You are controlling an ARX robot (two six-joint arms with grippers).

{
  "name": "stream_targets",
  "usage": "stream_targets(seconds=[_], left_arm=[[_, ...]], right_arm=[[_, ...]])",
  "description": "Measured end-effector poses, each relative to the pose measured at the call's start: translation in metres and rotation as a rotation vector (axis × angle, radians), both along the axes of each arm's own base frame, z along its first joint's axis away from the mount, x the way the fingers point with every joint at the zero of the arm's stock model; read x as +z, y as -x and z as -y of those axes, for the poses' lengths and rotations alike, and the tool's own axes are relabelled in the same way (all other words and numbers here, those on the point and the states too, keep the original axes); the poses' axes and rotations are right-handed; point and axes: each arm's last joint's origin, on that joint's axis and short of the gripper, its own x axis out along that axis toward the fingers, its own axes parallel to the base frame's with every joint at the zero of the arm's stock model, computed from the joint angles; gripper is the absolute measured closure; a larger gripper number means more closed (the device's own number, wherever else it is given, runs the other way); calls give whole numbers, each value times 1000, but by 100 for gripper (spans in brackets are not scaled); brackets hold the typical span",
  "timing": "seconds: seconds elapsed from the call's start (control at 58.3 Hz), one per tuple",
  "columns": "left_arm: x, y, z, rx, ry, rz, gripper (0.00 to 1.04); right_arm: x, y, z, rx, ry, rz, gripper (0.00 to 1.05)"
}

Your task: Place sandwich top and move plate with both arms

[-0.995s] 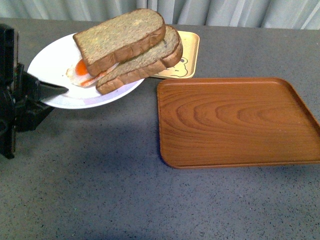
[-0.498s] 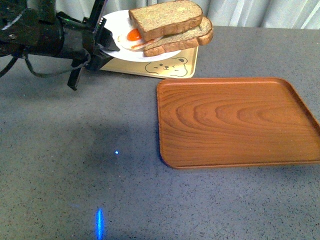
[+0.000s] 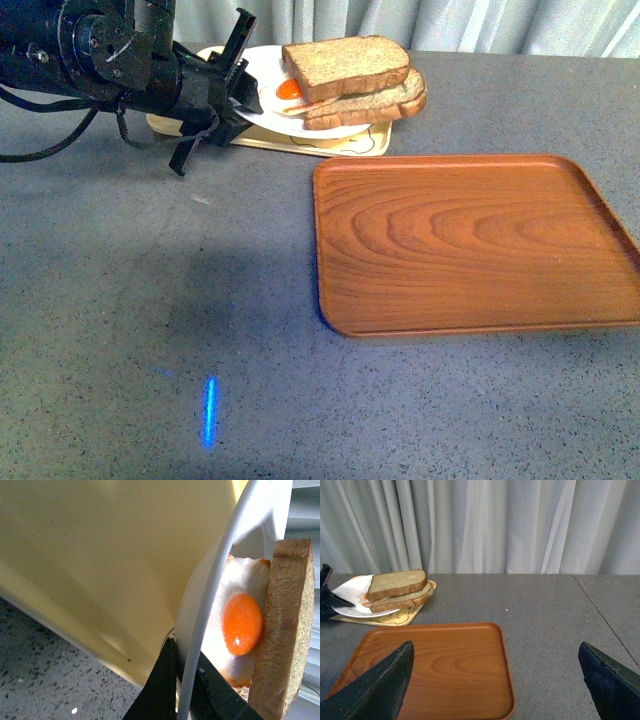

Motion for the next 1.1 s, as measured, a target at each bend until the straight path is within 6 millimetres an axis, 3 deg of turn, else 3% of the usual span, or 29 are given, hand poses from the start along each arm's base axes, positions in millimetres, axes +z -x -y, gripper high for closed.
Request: stream_targets(seconds=[0.292,0.463,0.584,0.738,0.807,0.91,0.995,1.098], left_arm=[[-1,2,-15,-10,-1,23,51],[10,25,-42,-13,17,82,25],[26,51,-65,-18,14,151,7],[42,96,-85,-27,-46,281,11],[47,123,-93,134,-346,537,23],[55,167,-103,227,-739,722,41],[66,194,-108,189,-931,785,57],[69,216,-114,132,-1011,802,75]], right_arm=[[0,0,0,0,0,0,9],[0,0,0,0,0,0,9],[0,0,0,0,0,0,9],[0,0,0,0,0,0,9],[0,0,0,2,0,0,9],[0,0,0,0,0,0,9],[0,0,0,1,0,0,9],[0,0,0,0,0,0,9]])
